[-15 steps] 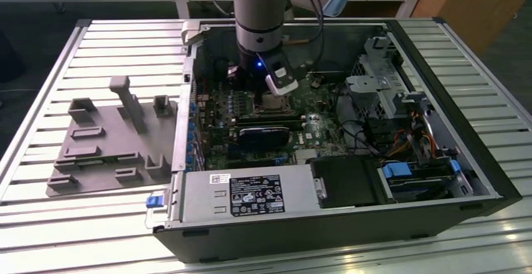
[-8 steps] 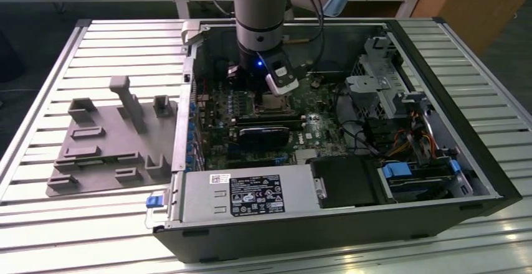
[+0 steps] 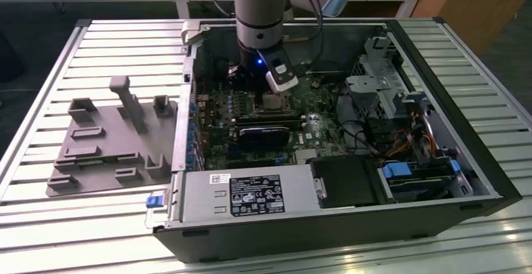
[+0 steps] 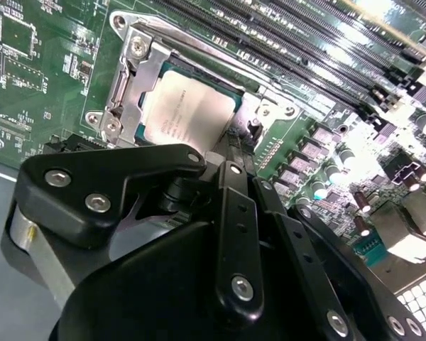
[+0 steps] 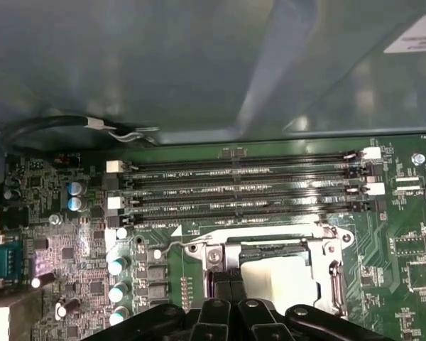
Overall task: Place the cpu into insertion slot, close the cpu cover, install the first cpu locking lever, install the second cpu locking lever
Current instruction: 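Close the cpu cover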
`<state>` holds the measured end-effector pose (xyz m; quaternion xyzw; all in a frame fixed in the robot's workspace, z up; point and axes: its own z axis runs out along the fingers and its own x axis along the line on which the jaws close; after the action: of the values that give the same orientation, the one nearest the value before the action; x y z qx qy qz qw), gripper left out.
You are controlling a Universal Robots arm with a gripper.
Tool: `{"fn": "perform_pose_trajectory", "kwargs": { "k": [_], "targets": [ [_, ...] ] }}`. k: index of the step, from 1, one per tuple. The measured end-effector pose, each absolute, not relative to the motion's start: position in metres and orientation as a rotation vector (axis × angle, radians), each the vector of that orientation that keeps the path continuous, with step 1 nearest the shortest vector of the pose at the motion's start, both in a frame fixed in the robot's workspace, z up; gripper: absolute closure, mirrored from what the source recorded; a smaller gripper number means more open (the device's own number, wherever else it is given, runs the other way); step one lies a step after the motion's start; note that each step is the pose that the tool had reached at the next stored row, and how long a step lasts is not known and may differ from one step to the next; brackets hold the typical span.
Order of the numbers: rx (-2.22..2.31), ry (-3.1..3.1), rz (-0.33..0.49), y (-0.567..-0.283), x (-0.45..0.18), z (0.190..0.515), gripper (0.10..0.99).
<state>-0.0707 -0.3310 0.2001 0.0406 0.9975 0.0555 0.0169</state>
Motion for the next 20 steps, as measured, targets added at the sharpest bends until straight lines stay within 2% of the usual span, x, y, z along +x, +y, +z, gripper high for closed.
{"fn": "perform_pose_trajectory", "kwargs": {
  "k": [6,20],
  "targets": [
    [0.125,3.102,0.114,-0.3282,-0.0702,0.1992,0.980],
    [0.124,3.102,0.111,-0.3273,-0.0685,0.2033,0.980]
  ]
}}
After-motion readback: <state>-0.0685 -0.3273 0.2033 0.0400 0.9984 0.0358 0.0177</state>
